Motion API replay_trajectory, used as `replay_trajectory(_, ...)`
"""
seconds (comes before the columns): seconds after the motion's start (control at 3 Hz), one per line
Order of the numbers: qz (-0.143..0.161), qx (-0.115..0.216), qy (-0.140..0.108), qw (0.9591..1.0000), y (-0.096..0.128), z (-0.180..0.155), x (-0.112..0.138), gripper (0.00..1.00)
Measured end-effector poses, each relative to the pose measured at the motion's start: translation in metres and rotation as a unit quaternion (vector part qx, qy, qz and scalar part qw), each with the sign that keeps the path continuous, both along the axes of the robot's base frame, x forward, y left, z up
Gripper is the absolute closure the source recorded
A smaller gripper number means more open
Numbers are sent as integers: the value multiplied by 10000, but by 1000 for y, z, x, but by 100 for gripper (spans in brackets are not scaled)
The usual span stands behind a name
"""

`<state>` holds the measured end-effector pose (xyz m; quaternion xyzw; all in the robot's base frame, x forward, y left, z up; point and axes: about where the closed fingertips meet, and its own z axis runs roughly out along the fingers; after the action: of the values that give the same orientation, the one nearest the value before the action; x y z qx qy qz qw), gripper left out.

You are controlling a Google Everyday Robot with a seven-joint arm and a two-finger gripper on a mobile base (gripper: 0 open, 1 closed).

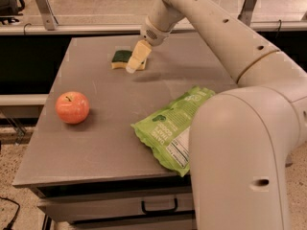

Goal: Move sponge near apple

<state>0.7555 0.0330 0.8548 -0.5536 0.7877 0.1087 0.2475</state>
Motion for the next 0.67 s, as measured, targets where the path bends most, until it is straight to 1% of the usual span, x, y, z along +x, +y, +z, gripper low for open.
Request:
replay_trajectory(0.33,30,-56,91,9999,8,-12,1,0)
replay_trajectory(0.67,77,-125,190,9997,10,-20,0,24)
